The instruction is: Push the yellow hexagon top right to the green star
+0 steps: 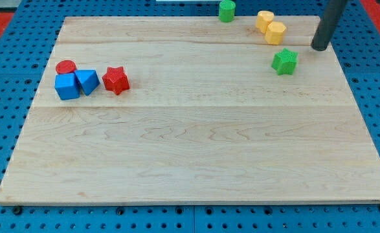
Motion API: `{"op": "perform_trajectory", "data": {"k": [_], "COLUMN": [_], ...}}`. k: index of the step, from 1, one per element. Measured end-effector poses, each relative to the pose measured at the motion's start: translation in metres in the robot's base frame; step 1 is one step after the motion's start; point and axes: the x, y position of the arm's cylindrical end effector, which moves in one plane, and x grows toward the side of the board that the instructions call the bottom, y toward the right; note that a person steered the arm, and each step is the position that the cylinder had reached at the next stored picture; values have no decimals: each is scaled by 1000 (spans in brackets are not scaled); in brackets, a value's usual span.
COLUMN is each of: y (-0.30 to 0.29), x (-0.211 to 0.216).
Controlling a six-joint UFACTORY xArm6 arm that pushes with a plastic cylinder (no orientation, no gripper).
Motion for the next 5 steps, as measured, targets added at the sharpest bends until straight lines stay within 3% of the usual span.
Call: {"op": "perform_trajectory", "data": {"k": [1, 2, 3, 5], "y": [7, -20, -89, -97], "x": [-13, -77, -115, -103]}}
